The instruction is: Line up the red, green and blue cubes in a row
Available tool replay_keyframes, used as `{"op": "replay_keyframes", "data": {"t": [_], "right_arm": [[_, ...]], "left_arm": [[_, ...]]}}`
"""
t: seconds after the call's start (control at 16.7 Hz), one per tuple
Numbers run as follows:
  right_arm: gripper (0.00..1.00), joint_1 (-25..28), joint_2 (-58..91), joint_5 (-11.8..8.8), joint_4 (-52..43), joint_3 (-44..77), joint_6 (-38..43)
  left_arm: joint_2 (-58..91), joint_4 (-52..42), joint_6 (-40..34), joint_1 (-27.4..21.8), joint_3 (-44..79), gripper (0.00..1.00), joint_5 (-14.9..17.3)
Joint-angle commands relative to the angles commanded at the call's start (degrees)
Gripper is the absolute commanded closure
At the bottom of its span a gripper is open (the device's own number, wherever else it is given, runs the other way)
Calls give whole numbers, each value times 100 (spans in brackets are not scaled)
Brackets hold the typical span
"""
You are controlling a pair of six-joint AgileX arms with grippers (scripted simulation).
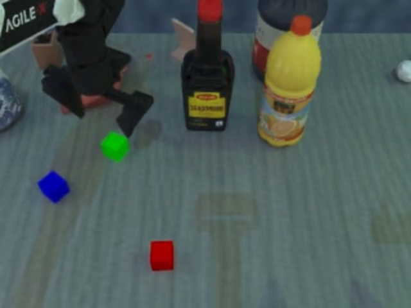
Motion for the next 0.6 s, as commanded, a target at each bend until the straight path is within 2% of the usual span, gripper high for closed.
{"op": "replay_keyframes", "data": {"t": [0.36, 0.6], "right_arm": [[0, 0, 0, 0, 0, 0, 0], [0, 0, 0, 0, 0, 0, 0]], "left_arm": [[461, 1287, 18, 20, -773, 0, 8], [585, 1530, 25, 23, -942, 0, 9]]}}
